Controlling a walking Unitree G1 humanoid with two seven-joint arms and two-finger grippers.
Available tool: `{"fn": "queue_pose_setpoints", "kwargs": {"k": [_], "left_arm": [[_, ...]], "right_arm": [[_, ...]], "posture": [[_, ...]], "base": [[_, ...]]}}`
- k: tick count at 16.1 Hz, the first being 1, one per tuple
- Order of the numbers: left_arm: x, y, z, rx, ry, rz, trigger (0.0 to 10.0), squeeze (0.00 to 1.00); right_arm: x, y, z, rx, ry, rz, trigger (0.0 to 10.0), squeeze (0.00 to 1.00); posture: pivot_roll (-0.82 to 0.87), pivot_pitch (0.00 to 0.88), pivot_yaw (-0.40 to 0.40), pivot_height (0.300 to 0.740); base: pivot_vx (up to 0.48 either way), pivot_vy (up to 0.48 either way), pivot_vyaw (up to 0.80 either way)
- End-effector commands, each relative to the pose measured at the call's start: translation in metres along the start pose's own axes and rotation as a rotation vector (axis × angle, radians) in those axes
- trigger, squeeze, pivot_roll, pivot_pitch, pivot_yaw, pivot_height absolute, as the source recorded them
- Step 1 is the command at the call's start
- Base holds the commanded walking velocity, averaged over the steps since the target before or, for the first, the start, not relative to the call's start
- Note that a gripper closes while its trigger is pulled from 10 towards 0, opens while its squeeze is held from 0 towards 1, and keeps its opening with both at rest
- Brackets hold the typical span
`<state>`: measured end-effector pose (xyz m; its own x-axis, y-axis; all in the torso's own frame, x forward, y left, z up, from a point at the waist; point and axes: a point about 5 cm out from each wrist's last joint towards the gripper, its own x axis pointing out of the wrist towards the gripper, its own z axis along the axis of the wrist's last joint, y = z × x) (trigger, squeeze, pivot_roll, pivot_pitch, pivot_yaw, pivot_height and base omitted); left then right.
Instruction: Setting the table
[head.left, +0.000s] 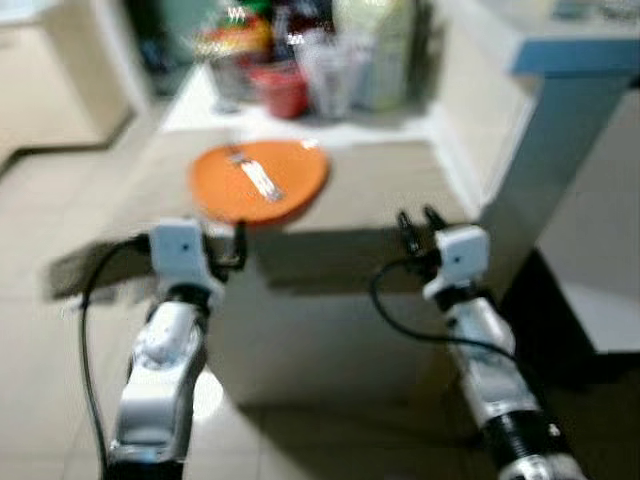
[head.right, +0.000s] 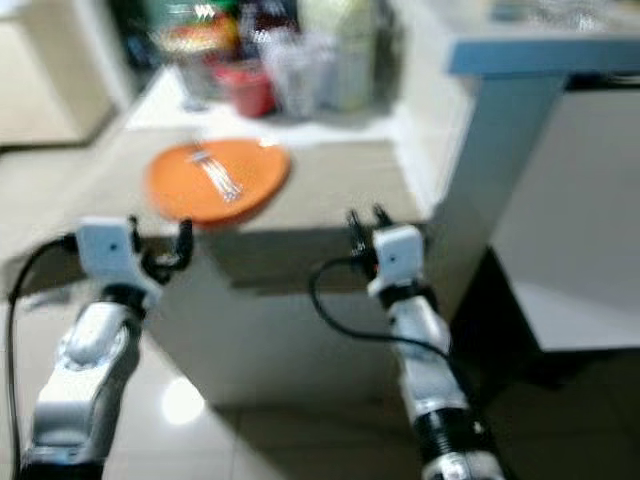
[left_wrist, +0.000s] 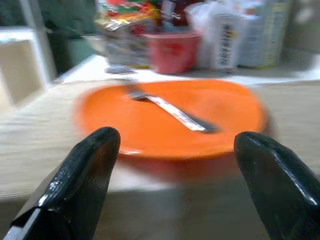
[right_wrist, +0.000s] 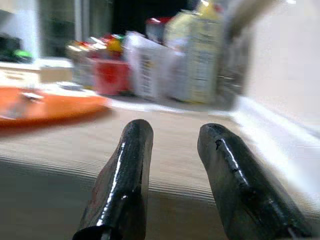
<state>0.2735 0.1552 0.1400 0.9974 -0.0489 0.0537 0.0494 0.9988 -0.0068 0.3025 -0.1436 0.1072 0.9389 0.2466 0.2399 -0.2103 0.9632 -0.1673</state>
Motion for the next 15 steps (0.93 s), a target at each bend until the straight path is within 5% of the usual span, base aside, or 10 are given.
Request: {"fn": "queue_pose_setpoints", "kwargs": {"k": [1,4,15], "left_arm": [[-0.0002,0.0031,0.0043,0.024,-0.015,-0.001,10.0,0.0],[0.0001,0.0037,0.0071,0.033,-0.028,-0.009,10.0,0.0],[0.0034,0.0044,0.0085,0.026,-0.014,-0.015,10.0,0.0]], "right_arm": [[0.0019,0.0035,0.0008,0.006,-0.007,0.003,10.0,0.0],[0.0029,0.0053,0.0013,0.011,-0.011,-0.002,10.0,0.0],[0.0034,0.0027,0.0009,0.014,0.002,-0.012,10.0,0.0]], "posture": [[-0.12,0.0,0.077,0.74],[-0.12,0.0,0.083,0.74],[-0.12,0.0,0.088,0.74]], "base": [[0.48,0.0,0.0],[0.469,0.0,0.0],[0.0,0.0,0.0]]}}
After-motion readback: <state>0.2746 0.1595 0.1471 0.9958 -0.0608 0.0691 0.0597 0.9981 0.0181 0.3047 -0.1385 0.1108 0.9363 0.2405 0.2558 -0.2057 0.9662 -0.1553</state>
